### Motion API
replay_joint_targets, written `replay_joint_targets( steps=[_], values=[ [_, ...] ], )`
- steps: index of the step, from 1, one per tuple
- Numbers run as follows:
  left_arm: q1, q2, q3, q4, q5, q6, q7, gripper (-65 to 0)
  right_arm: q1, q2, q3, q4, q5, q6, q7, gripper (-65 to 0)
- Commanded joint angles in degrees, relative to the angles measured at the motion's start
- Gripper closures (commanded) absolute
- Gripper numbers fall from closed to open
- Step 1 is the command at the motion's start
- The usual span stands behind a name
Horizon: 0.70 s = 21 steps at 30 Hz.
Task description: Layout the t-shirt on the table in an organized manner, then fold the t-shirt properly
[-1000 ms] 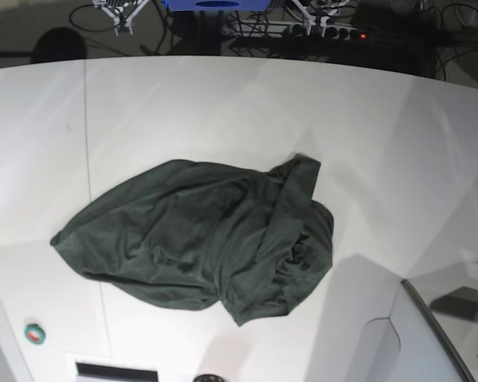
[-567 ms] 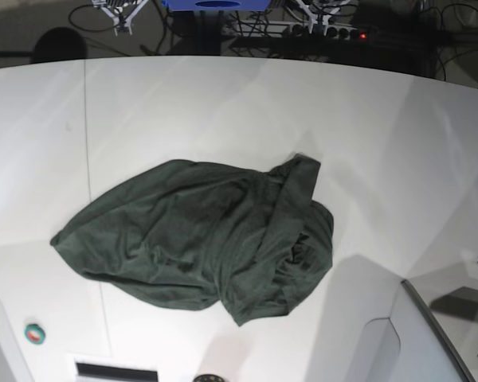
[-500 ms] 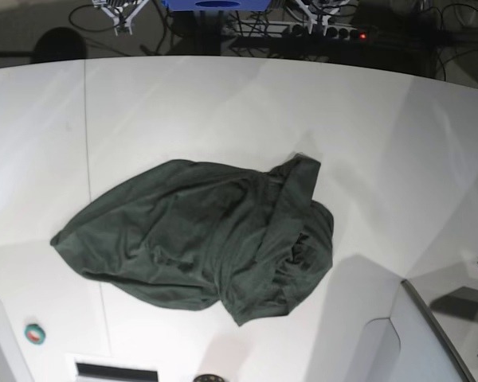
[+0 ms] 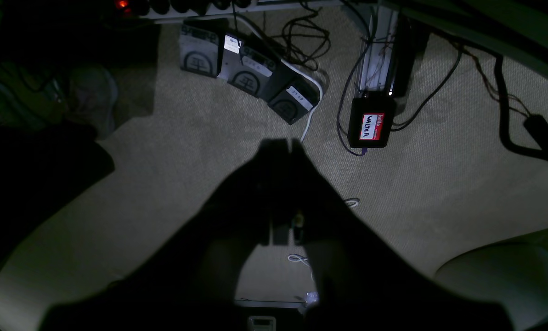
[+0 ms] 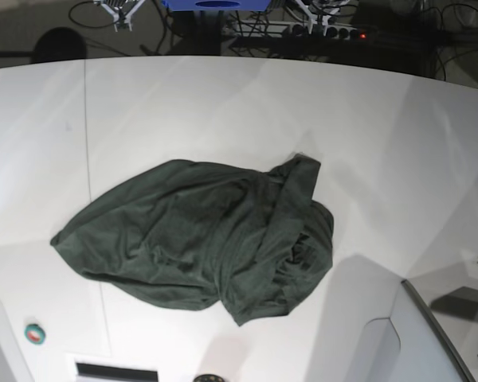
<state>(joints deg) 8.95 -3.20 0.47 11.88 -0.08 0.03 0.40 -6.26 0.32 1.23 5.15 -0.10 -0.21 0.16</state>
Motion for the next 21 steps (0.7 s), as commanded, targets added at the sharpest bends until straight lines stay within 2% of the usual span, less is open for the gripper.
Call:
replay_joint_targets(
  steps=[1, 5, 9, 14, 18, 21],
  values=[
    [0.9, -0.2, 0.2, 0.2, 0.3, 0.3, -0.3, 0.0, -0.2, 0.2, -0.1, -0.3, -0.1, -0.2, -0.4, -0.6],
    [4.5, -2.0, 0.2, 2.6, 0.3, 0.3, -0.3, 0.0, -2.0, 0.2, 0.2, 1.4, 0.1, -0.2, -6.9, -0.6],
    [12.5, -4.6, 0.2, 15.0, 0.4, 0.3, 0.0, 0.0, -8.7, 0.2, 0.3, 12.4, 0.1, -0.2, -12.1, -0.6],
    [23.4, -7.1, 0.2, 34.8, -0.2, 0.2, 0.2, 0.0, -22.0, 0.2, 0.3, 40.7, 0.1, -0.4, -21.3, -0.6],
    [29.3, -7.5, -0.3, 45.7, -0.2, 0.2, 0.3, 0.0, -30.8, 0.2, 0.3, 62.2, 0.0, -0.4, -27.5, -0.6],
    [32.0, -8.3, 0.2, 51.2, -0.3, 0.2, 0.3, 0.0, -35.2, 0.2, 0.3, 74.1, 0.0, -0.4, -31.2, -0.6]
  ],
)
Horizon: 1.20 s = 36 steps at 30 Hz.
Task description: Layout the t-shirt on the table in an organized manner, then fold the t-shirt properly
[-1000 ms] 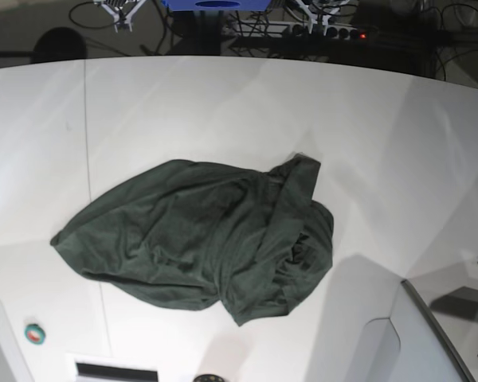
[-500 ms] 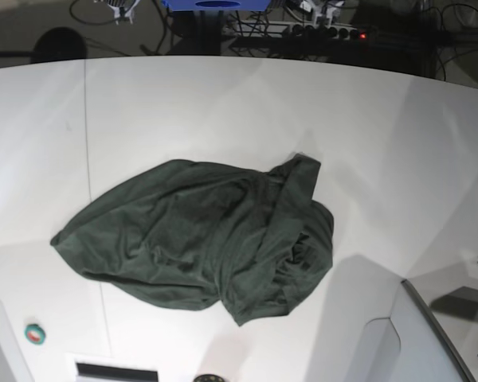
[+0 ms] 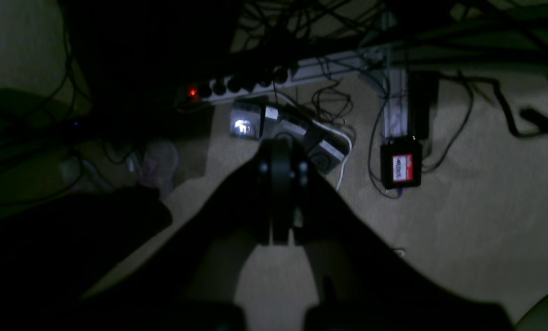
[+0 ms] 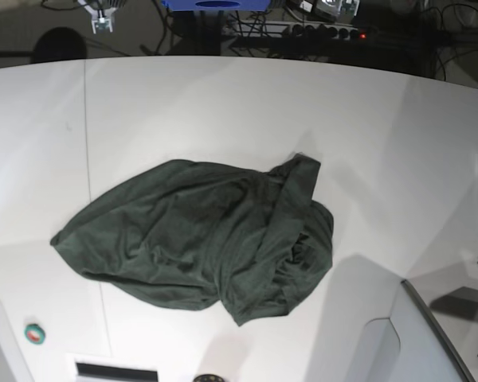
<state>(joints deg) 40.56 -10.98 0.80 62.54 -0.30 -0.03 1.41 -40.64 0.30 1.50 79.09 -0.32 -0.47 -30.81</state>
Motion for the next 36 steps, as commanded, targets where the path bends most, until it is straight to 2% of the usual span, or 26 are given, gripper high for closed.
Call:
replay_joint_targets(
  steps=[1, 7, 11, 15, 21, 22, 24, 27, 29, 32, 36],
  values=[
    [1.2, -0.8, -0.1, 2.0, -0.1, 0.3, -0.8, 0.0, -2.1, 0.2, 0.0, 3.5, 0.2, -0.1, -1.9, -0.6],
    [7.0, -2.9, -0.2, 15.0, -0.1, 0.3, -0.8, 0.0, -6.4, 0.2, -0.5, 24.5, 0.4, -0.1, -11.6, -0.6],
    [11.2, -4.5, -0.8, 27.6, -0.2, 0.3, -0.8, 0.0, -5.9, 0.2, -1.0, 36.5, 0.4, 0.1, -13.4, -0.6],
    [10.9, -4.5, -1.6, 33.7, -0.3, 0.3, -0.8, 0.0, 1.3, 0.5, -10.1, 37.4, 0.4, 0.2, -10.7, -0.6],
    [7.8, -3.3, -10.0, 33.0, -1.9, 0.3, -0.8, 0.0, 15.0, 0.1, -32.3, 35.7, 0.4, -0.1, -10.9, -1.8],
    [7.6, -3.4, -11.9, 32.3, -4.0, 0.3, -0.8, 0.0, 17.6, -0.3, -35.2, 34.4, 0.4, -0.2, -10.9, -3.3],
    [7.0, -3.7, -16.2, 31.0, -9.7, 0.3, -0.8, 0.0, 22.3, -2.7, -38.4, 30.8, -0.1, -0.2, -12.4, -12.6],
    [6.4, -4.4, -20.5, 29.3, -16.5, 0.3, -0.8, 0.0, 27.1, -5.7, -36.3, 25.7, 2.5, -0.2, -13.0, -30.0],
    [6.4, -4.7, -22.9, 28.8, -20.0, 0.3, -0.8, 0.0, 30.6, -5.0, -36.4, 23.1, 7.2, -0.2, -11.7, -38.9],
    [6.4, -4.7, -25.2, 28.7, -20.8, 0.3, -0.8, 0.0, 36.0, -2.8, -36.4, 16.3, 15.5, -0.2, -10.9, -37.8],
    [6.3, -4.7, -25.7, 29.5, -20.8, 0.3, -0.8, 0.0, 42.8, -3.1, -36.5, 4.6, 21.7, 0.0, -10.7, -36.8]
  ],
)
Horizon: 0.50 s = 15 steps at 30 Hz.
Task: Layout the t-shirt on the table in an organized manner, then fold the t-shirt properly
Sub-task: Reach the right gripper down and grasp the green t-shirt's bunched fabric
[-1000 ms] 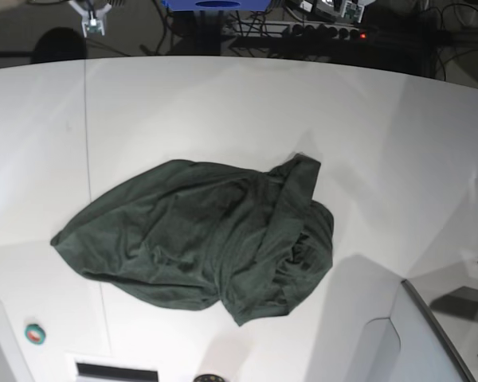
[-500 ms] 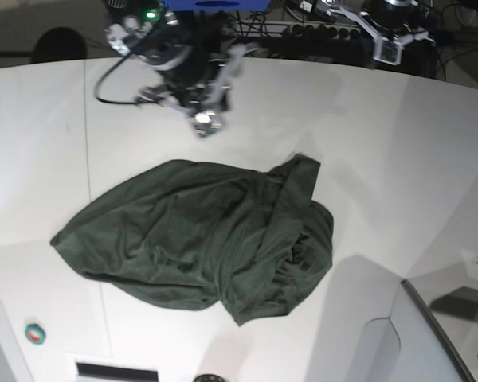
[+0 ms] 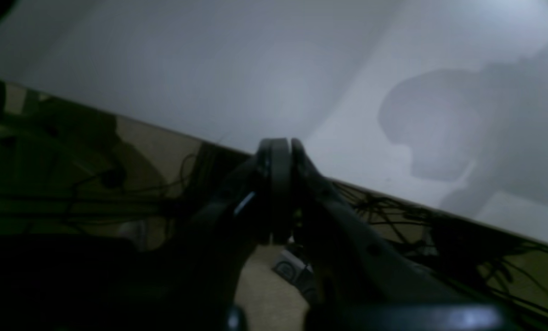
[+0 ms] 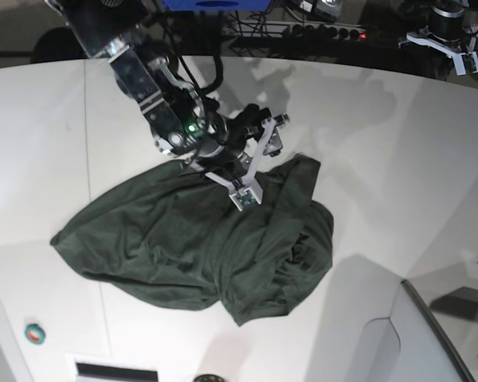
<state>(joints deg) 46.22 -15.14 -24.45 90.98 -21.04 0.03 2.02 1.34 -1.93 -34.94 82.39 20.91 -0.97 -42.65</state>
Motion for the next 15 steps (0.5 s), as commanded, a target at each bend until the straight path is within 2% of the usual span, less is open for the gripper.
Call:
replay_joint_targets(
  steps=[1, 5, 8, 12, 15],
  values=[
    [0.0, -0.6, -0.4, 1.4, 0.0, 0.3, -1.4, 0.0, 2.2, -1.2, -0.1, -0.7, 1.4, 0.5, 1.1, -36.8],
    [-1.2, -0.6, -0.3, 1.5, 0.0, 0.3, -1.4, 0.0, 6.4, -4.8, -0.1, -7.9, 2.2, 0.6, 1.1, -36.8],
    [-1.3, -0.5, -0.3, 1.8, 0.0, 0.3, -1.4, 0.0, 8.0, -6.0, -0.9, -10.3, 2.3, 0.6, 1.2, -36.8],
    [-1.3, -0.5, -0.4, 1.5, -0.1, 0.3, -1.4, 0.0, 9.7, -6.2, -6.2, -14.4, 2.4, 0.4, 6.5, -36.8],
    [-1.3, -0.5, -0.4, 1.5, -0.1, 0.3, -1.4, 0.0, 10.8, -6.7, -7.5, -19.3, 2.5, 0.3, 9.5, -36.8]
  ],
)
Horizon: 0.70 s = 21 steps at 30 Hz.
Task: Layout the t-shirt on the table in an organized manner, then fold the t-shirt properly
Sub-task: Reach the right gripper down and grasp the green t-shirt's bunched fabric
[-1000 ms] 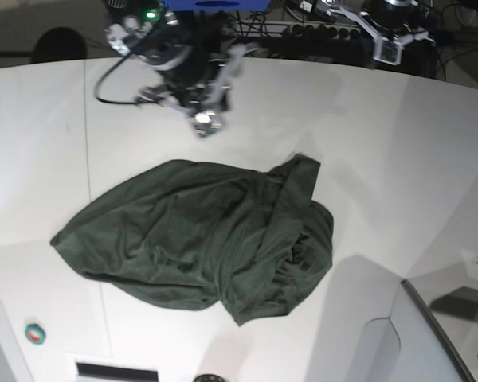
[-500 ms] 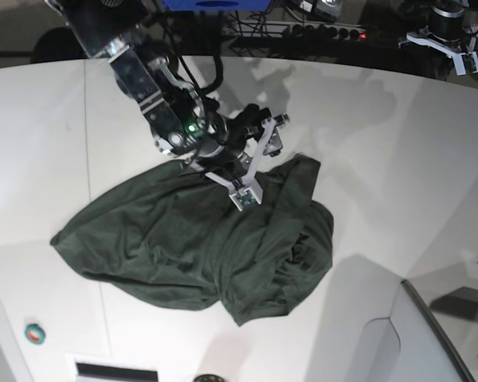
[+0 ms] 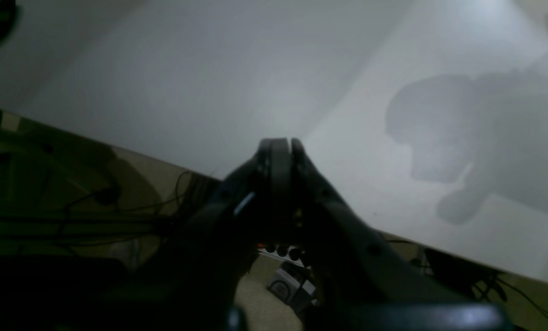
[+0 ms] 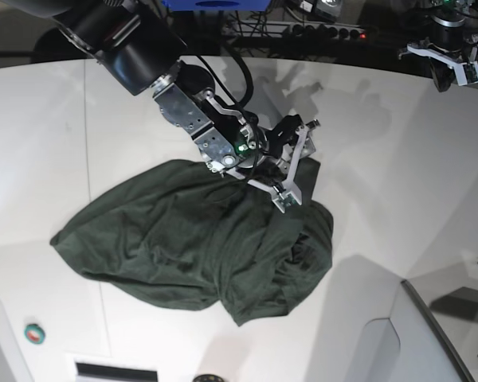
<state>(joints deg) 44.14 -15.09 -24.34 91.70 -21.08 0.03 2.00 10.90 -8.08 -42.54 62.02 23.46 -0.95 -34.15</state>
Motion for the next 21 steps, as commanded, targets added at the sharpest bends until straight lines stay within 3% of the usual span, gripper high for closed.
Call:
replay_joint_targets(
  steps=[1, 7, 10, 12, 16, 21],
  values=[
    [0.7, -0.4, -0.5, 0.7, -0.1, 0.3, -1.3, 0.0, 1.6, -0.7, 0.0, -0.1, 0.0, 0.3, 1.7, -36.8],
    [0.8, -0.2, -0.5, 0.7, -0.1, 0.3, -1.3, 0.0, 4.4, -0.8, 0.0, -3.4, 0.0, 0.5, 4.2, -36.8],
    [0.8, -0.2, -0.5, 0.7, -0.1, 0.3, -1.3, 0.0, 5.4, -0.4, 0.0, 0.2, 0.0, 0.4, 3.3, -35.9],
    [0.8, -0.2, -0.5, 0.7, -0.1, 0.3, -1.3, 0.0, 5.2, 2.0, 1.1, 7.9, 0.0, 0.4, -0.9, -27.5],
    [0.8, -0.1, -0.5, 0.6, -0.1, 0.3, -1.3, 0.0, 4.2, 4.5, 8.8, 16.5, -0.5, 0.3, -8.7, -1.8],
    [0.8, -0.1, -0.5, -0.9, -0.1, 0.3, -1.3, 0.0, 4.4, 5.2, 17.7, 8.0, -0.5, 0.6, -7.1, -0.9]
  ],
)
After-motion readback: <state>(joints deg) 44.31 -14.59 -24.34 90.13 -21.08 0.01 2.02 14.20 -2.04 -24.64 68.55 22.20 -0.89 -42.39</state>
